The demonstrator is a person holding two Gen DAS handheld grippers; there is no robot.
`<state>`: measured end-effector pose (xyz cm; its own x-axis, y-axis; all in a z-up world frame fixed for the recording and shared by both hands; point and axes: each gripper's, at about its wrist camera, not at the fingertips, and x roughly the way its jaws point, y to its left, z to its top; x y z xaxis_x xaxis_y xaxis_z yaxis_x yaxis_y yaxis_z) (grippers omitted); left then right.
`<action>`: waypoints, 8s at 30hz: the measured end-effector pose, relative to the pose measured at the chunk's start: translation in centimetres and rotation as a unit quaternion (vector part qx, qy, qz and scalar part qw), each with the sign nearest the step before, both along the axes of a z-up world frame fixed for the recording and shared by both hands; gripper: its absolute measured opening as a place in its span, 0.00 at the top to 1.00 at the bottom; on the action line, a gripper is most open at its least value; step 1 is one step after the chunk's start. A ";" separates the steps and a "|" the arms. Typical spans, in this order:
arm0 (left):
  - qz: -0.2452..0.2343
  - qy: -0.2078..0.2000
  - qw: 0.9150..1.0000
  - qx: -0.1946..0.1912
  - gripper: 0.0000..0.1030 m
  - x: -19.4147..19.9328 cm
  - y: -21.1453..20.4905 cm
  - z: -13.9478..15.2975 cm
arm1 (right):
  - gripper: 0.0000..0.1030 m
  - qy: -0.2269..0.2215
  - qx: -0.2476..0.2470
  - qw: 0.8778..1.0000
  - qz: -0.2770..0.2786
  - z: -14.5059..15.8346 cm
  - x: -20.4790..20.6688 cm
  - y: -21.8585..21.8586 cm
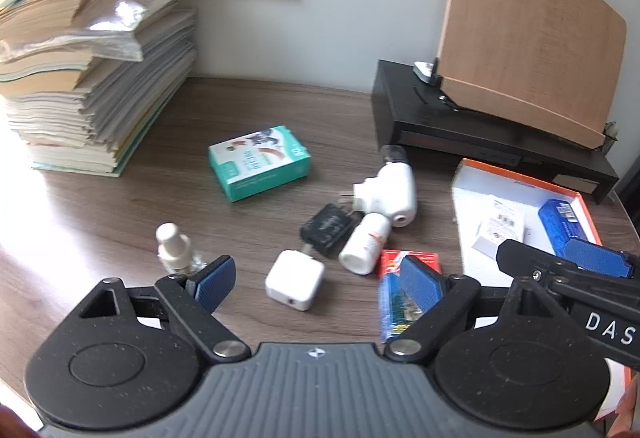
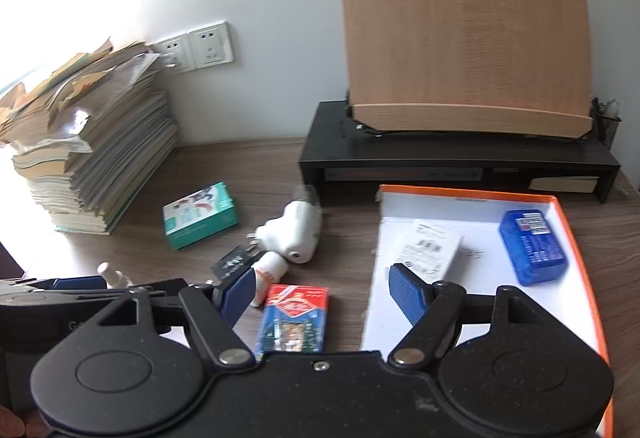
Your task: Organize rigid objects
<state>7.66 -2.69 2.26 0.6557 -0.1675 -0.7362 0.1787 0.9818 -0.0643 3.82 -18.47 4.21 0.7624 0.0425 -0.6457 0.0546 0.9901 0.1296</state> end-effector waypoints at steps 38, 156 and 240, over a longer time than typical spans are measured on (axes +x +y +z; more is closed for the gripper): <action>0.022 0.006 1.000 0.015 0.06 2.2 9.1 -5.6 | 0.15 0.044 0.009 0.999 0.013 -2.9 1.4 4.0; -0.178 -0.046 0.983 -0.024 0.53 -5.5 -13.8 -1.1 | 0.31 0.009 0.007 0.989 -0.144 -1.1 -8.1 -13.7; -0.174 -0.051 0.983 -0.024 0.53 -5.3 -14.1 -1.0 | 0.31 0.010 0.008 0.990 -0.139 -0.9 -7.6 -13.6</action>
<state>2.36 -16.74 1.24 0.6218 -0.4282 -0.6558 0.5114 0.8562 -0.0741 -3.82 -32.02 3.28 0.7331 -0.1580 -0.6615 0.3283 0.9340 0.1409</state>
